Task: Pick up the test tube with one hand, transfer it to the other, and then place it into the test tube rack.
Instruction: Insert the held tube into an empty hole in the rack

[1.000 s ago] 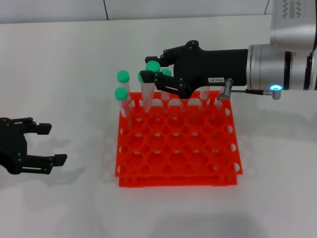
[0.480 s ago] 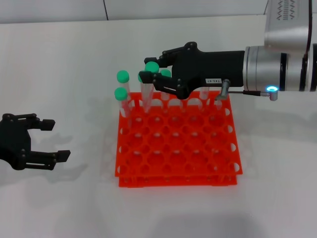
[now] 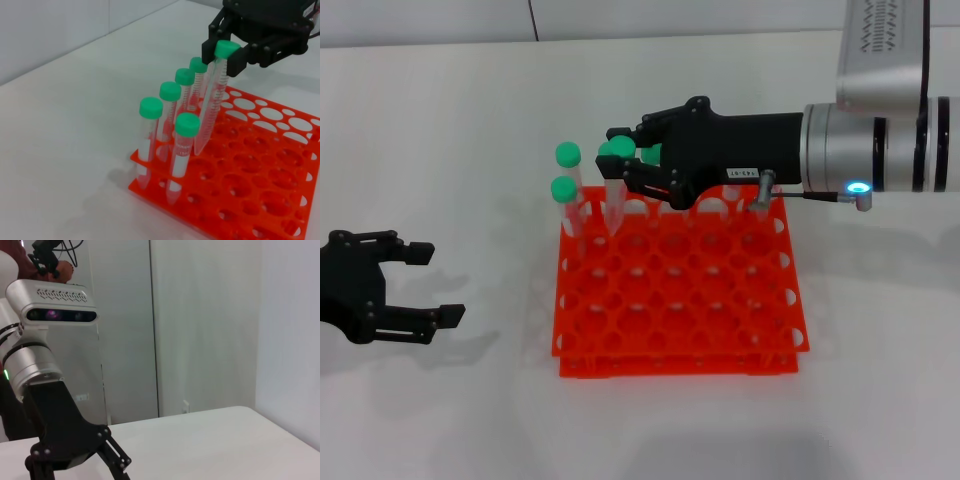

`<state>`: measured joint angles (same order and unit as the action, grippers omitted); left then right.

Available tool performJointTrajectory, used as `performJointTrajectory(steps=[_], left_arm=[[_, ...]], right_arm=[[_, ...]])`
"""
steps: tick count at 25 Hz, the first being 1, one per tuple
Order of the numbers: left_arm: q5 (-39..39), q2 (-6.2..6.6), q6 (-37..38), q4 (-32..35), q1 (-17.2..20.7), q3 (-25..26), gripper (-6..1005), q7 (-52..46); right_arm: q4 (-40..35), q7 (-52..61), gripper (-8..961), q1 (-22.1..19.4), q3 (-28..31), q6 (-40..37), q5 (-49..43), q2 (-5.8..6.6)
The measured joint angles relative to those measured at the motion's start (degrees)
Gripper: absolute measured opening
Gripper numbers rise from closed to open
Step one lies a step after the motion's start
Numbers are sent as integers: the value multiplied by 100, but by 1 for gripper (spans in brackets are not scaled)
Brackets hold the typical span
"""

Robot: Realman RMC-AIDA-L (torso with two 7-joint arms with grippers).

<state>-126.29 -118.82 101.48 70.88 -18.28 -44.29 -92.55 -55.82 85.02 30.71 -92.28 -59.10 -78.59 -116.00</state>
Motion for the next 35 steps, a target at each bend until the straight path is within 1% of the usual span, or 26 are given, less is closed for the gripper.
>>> performJointTrajectory(steps=[15, 35], left_arm=[[25, -9, 9, -65, -33, -115, 884, 0], [35, -9, 3, -65, -32, -160, 883, 31]], right_arm=[[254, -39, 265, 126, 0, 120, 2, 0], [275, -56, 265, 162, -168, 144, 1, 0]])
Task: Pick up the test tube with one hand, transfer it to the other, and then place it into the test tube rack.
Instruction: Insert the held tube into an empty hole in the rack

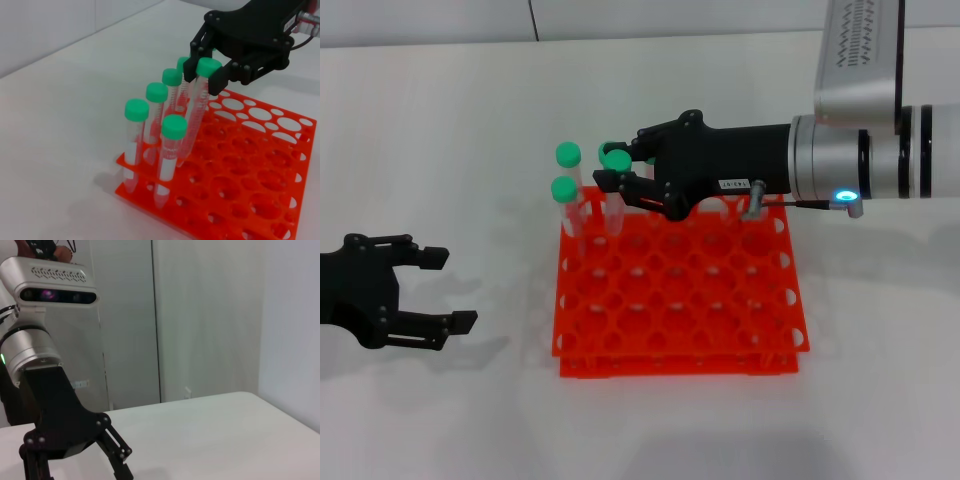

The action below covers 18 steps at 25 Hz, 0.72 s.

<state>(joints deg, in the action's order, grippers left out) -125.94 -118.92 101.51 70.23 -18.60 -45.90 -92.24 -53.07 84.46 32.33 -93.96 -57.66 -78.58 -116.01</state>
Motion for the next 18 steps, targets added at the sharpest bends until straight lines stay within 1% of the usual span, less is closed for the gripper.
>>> performJointTrajectory(steps=[18], left_arm=[[20, -9, -9, -137, 3, -7, 884, 52]], right_arm=[[280, 24, 266, 305, -64, 10, 0, -9]])
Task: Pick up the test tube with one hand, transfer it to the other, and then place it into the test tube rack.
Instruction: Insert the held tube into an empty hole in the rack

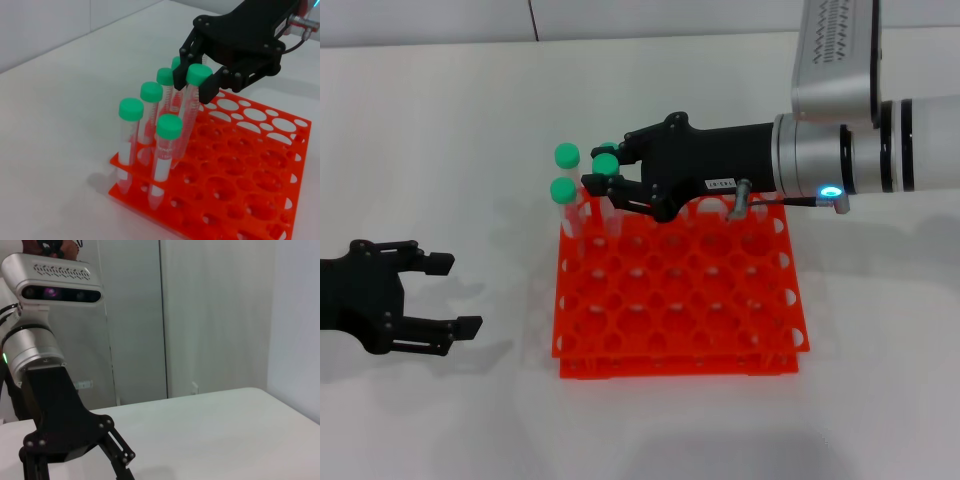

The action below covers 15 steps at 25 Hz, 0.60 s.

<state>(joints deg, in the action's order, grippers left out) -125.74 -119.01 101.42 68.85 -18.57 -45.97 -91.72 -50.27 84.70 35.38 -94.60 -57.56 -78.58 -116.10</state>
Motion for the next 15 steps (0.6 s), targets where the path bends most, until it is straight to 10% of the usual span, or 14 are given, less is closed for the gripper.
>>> performJointTrajectory(steps=[15], left_arm=[[0, 1, 1, -3, 15, 0, 883, 11]], right_arm=[[182, -20, 265, 37, -4, 82, 5, -9]])
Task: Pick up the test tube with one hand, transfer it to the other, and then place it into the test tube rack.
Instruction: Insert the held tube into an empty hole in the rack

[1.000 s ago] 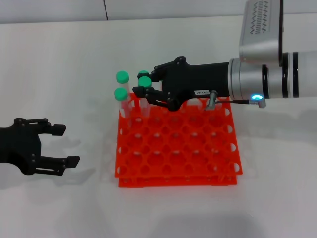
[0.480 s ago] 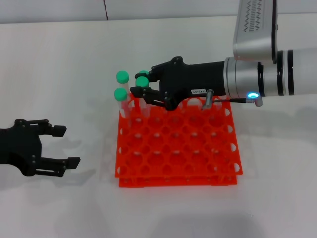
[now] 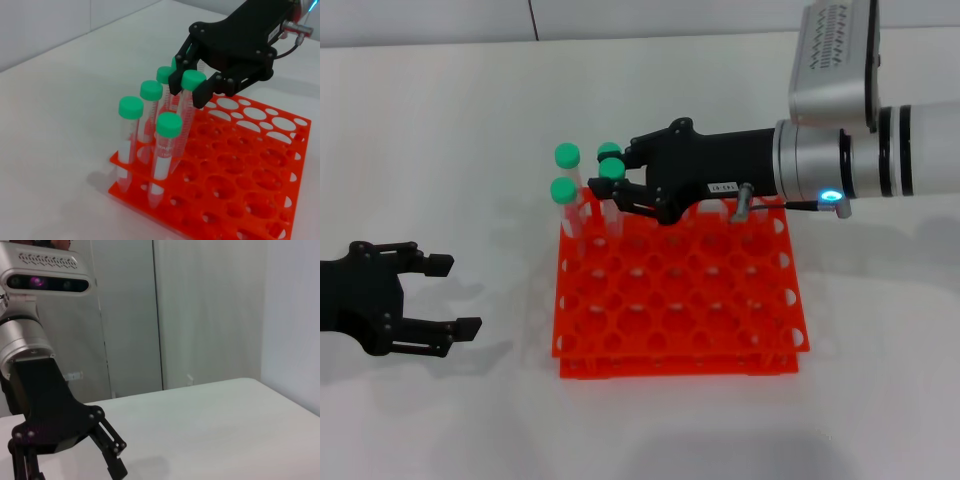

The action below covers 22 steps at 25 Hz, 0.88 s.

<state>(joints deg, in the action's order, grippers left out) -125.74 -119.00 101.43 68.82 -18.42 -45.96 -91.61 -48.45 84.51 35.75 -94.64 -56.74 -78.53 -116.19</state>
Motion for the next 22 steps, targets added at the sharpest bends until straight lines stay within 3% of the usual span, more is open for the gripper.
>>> performJointTrajectory(steps=[22], left_arm=[[-8, 0, -9, -18, 14, 1, 884, 64]], right_arm=[[169, -5, 279, 89, -224, 250, 83, 1]])
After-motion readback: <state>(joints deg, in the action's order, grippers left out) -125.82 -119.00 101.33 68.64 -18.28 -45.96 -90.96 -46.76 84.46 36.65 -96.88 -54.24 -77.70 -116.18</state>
